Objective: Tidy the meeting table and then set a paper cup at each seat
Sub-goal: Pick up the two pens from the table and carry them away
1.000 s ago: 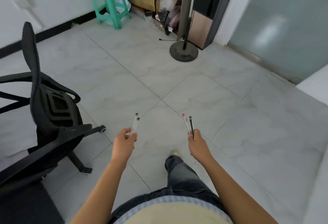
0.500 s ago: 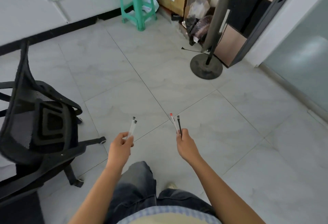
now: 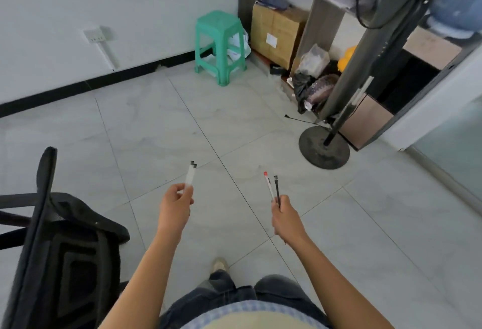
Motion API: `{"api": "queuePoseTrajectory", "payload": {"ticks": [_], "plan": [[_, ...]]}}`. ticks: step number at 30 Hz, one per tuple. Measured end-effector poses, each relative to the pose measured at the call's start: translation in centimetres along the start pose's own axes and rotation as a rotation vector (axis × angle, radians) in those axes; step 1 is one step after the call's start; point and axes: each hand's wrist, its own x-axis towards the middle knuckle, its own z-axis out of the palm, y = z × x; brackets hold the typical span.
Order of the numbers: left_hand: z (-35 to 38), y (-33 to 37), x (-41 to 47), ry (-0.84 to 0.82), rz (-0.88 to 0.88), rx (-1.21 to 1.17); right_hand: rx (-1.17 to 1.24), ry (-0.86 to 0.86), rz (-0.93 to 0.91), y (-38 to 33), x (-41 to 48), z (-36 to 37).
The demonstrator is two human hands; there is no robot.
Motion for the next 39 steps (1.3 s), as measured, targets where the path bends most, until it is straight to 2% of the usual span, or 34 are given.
{"api": "queuePoseTrajectory", "payload": {"ticks": [7, 12, 17, 22, 28, 33, 39], "plan": [[2.8, 1.6, 7.8, -0.113, -0.077, 0.072, -0.042, -0.075, 0.031, -3.2, 6.8, -0.3], [6.6, 6.1, 15.2, -0.128, -0.039, 0.113, -0.022, -0.071, 0.044, -6.3, 15.2, -2.9], [11.3, 12.1, 23.4, -0.071, -0.004, 0.112, -0.018, -0.046, -0.074, -12.5, 26.7, -7.5], [14.5, 17.5, 29.7, -0.019, 0.002, 0.107, 0.038, -0.006, -0.102, -17.4, 35.3, -11.2], [16.1, 19.7, 35.9, 0.024, -0.06, 0.112, -0.062, -0.19, -0.067, -20.6, 42.1, -10.6], [16.3, 22.1, 44.5, 0.056, -0.118, 0.082, -0.054, -0.141, -0.051, -25.5, 50.0, -10.8], [15.2, 29.5, 57.6, 0.055, -0.057, 0.022, -0.061, -0.108, -0.031, -33.7, 58.9, -9.8]]}}
